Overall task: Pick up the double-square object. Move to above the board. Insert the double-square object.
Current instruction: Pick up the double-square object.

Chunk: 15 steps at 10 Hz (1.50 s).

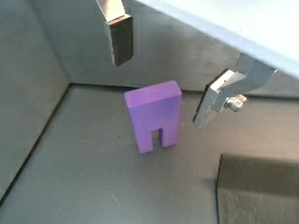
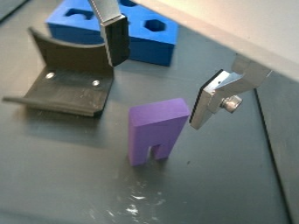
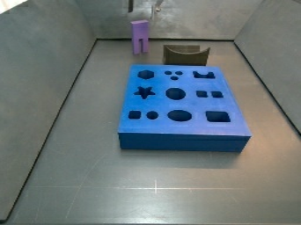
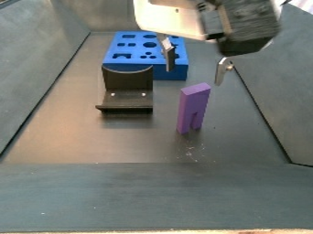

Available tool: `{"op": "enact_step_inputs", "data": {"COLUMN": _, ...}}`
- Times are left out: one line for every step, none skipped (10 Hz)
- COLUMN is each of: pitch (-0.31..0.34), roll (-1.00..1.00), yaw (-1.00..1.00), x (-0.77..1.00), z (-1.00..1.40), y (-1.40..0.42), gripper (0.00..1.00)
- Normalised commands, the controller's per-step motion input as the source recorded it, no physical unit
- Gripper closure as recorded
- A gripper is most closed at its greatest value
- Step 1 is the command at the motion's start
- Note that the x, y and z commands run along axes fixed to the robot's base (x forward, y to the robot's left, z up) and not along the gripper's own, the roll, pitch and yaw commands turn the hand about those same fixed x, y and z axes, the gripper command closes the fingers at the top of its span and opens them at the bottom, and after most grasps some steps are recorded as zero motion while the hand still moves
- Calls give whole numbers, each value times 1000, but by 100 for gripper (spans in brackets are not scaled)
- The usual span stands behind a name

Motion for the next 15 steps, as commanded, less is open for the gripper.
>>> {"op": "enact_step_inputs", "data": {"pitch": -291, "roll": -417, "yaw": -849, "x": 0, "z": -269, "y": 0, "gripper": 0}}
{"op": "enact_step_inputs", "data": {"pitch": -389, "roll": -483, "yaw": -814, "x": 0, "z": -271, "y": 0, "gripper": 0}}
{"op": "enact_step_inputs", "data": {"pitch": -417, "roll": -540, "yaw": -789, "x": 0, "z": -249, "y": 0, "gripper": 0}}
{"op": "enact_step_inputs", "data": {"pitch": -446, "roll": -586, "yaw": -769, "x": 0, "z": -226, "y": 0, "gripper": 0}}
{"op": "enact_step_inputs", "data": {"pitch": -443, "roll": -654, "yaw": -731, "x": 34, "z": -217, "y": 0, "gripper": 0}}
{"op": "enact_step_inputs", "data": {"pitch": -143, "roll": -451, "yaw": -529, "x": 114, "z": -237, "y": 211, "gripper": 0}}
{"op": "enact_step_inputs", "data": {"pitch": -160, "roll": -209, "yaw": -394, "x": 40, "z": -311, "y": 143, "gripper": 0}}
{"op": "enact_step_inputs", "data": {"pitch": -297, "roll": -260, "yaw": -460, "x": 17, "z": -340, "y": 189, "gripper": 0}}
{"op": "enact_step_inputs", "data": {"pitch": -386, "roll": -271, "yaw": -494, "x": 0, "z": -337, "y": 134, "gripper": 0}}
{"op": "enact_step_inputs", "data": {"pitch": -300, "roll": -269, "yaw": -429, "x": 3, "z": -286, "y": 143, "gripper": 0}}
{"op": "enact_step_inputs", "data": {"pitch": 0, "roll": 0, "yaw": -29, "x": 0, "z": 0, "y": 0, "gripper": 0}}
{"op": "enact_step_inputs", "data": {"pitch": 0, "roll": 0, "yaw": 0, "x": 0, "z": 0, "y": 0, "gripper": 100}}
{"op": "enact_step_inputs", "data": {"pitch": 0, "roll": 0, "yaw": 0, "x": 0, "z": 0, "y": 0, "gripper": 100}}
{"op": "enact_step_inputs", "data": {"pitch": 0, "roll": 0, "yaw": 0, "x": 0, "z": 0, "y": 0, "gripper": 100}}
{"op": "enact_step_inputs", "data": {"pitch": 0, "roll": 0, "yaw": 0, "x": 0, "z": 0, "y": 0, "gripper": 100}}
